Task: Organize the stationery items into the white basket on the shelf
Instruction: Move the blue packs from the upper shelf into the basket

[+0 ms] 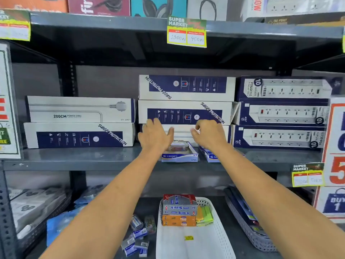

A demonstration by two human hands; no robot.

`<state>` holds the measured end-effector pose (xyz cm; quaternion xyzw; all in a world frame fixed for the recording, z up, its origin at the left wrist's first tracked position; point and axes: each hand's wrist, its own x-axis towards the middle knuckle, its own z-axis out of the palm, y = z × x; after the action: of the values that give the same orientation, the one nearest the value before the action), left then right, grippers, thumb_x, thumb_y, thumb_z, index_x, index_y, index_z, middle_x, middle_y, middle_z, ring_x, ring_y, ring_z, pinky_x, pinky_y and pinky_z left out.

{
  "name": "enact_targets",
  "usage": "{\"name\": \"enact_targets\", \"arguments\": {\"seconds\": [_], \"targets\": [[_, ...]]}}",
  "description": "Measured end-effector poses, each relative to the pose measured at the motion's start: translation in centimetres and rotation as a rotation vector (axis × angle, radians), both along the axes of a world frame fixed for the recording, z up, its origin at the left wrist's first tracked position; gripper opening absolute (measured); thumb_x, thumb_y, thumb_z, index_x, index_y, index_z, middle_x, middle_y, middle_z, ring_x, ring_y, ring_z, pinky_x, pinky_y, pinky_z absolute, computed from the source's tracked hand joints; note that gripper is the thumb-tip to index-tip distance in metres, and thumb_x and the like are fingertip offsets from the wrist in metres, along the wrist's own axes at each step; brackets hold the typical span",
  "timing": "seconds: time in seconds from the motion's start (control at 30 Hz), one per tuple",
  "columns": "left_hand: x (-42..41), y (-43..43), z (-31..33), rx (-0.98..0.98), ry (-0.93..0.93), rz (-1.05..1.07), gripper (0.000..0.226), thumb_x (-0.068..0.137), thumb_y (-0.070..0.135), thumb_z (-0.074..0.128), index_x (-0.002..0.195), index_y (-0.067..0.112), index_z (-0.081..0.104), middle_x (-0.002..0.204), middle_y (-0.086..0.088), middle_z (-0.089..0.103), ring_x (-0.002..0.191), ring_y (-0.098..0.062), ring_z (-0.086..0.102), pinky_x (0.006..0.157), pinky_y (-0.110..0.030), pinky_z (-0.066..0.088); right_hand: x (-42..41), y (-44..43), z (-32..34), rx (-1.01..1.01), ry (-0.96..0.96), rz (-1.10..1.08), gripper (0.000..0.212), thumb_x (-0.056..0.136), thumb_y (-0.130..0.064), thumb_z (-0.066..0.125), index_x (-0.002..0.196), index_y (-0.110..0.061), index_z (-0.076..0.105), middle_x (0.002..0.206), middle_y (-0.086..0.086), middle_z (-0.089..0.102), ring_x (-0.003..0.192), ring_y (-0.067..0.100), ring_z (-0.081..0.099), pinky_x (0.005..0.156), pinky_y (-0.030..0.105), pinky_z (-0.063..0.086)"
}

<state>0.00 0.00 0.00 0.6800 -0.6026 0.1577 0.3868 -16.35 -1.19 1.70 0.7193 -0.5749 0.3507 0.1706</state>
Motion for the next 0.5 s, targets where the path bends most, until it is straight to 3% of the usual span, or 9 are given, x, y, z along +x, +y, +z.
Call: {"name": "enact_targets", "arguments": {"seconds": [0.17,0.37,0.43,0.5], "targets": [[1.4,-0.4,-0.5,0.317,0.134,0.057,0.052,0.083,0.047,0.062,0.118,0.009,0.056,0.123,-0.011,0.058,0.11,-0.033,0.058,0.071,-0.035,0.041,1.0,-0.4,-0.7,0.158,0.103,-0.098,0.026,0.082,-0.038,0.061,0.093,-0.015,0.065,0.097,0.007,0.068,0.098,0.029,0.062,0.079,0.036,0.037],[2.2,-0.5,-1.1,0.372,0.178,-0.061,0.034,0.078,0.036,0.066,0.094,0.007,0.06,0.113,-0.017,0.064,0.103,-0.035,0.061,0.076,-0.033,0.047,1.6,-0.3,-1.5,0.314,0.082,-0.086,0.021,0.077,-0.027,0.068,0.076,-0.013,0.052,0.082,0.01,0.06,0.086,0.029,0.062,0.069,0.031,0.042],[2.3,-0.3,-1.0,0.375,0.223,-0.111,0.026,0.075,0.027,0.068,0.077,0.003,0.057,0.096,-0.017,0.067,0.083,-0.031,0.067,0.069,-0.031,0.053,1.8,-0.1,-1.6,0.33,0.065,-0.077,0.02,0.075,-0.024,0.069,0.076,-0.012,0.053,0.082,0.009,0.059,0.081,0.028,0.059,0.068,0.031,0.044],[2.4,0.0,-0.9,0.351,0.246,-0.136,0.026,0.072,0.021,0.071,0.062,0.006,0.052,0.073,-0.012,0.065,0.058,-0.023,0.063,0.051,-0.026,0.048,2.1,0.2,-1.4,0.327,0.051,-0.073,0.018,0.075,-0.02,0.069,0.075,-0.011,0.053,0.08,0.009,0.057,0.08,0.028,0.058,0.067,0.031,0.043]]}}
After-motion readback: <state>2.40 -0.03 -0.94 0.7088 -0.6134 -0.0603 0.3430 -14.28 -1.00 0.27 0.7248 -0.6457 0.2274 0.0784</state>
